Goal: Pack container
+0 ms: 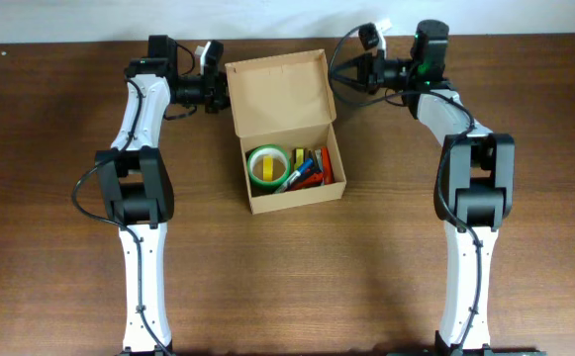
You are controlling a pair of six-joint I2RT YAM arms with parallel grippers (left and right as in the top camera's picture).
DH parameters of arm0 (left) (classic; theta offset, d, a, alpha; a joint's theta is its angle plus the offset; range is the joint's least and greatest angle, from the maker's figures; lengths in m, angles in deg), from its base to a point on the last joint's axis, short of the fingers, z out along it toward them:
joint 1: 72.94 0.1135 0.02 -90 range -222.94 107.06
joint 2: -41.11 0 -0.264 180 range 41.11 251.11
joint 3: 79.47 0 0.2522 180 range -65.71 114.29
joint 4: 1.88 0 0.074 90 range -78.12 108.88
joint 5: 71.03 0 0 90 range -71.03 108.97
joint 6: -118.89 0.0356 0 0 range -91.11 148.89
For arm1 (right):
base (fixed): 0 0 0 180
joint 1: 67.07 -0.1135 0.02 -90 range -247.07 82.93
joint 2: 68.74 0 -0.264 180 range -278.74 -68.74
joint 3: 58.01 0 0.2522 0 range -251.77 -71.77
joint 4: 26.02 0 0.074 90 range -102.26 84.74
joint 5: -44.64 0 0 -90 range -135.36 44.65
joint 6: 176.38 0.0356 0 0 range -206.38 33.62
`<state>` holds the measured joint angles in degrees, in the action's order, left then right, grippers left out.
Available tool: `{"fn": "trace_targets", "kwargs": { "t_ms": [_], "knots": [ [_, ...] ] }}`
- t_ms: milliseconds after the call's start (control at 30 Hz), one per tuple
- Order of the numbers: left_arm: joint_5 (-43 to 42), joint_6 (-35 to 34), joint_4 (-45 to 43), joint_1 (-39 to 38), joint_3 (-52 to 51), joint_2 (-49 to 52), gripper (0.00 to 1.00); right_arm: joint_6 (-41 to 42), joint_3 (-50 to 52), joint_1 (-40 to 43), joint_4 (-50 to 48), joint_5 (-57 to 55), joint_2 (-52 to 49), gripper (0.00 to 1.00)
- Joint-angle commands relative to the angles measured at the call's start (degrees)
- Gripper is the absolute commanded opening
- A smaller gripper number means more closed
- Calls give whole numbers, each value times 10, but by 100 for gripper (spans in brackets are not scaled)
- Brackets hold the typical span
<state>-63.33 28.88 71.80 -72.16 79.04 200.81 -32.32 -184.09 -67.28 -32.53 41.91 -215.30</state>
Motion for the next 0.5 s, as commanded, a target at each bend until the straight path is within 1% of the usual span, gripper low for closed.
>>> {"fn": "trace_targets", "kwargs": {
  "t_ms": [0, 167, 333, 467],
  "knots": [
    [-44, 14, -3, 6, 39, 3, 2, 92, -3, -2, -27, 17, -3, 4],
    [-54, 13, -1, 10, 103, 3, 2, 93, -3, 0, -26, 17, -1, 4],
    [-54, 13, 26, 10, 166, 3, 2, 93, -3, 3, -27, 17, 5, 4],
    [-54, 14, 49, 10, 193, 3, 2, 93, -5, 12, -27, 17, 13, 4]
  ]
}}
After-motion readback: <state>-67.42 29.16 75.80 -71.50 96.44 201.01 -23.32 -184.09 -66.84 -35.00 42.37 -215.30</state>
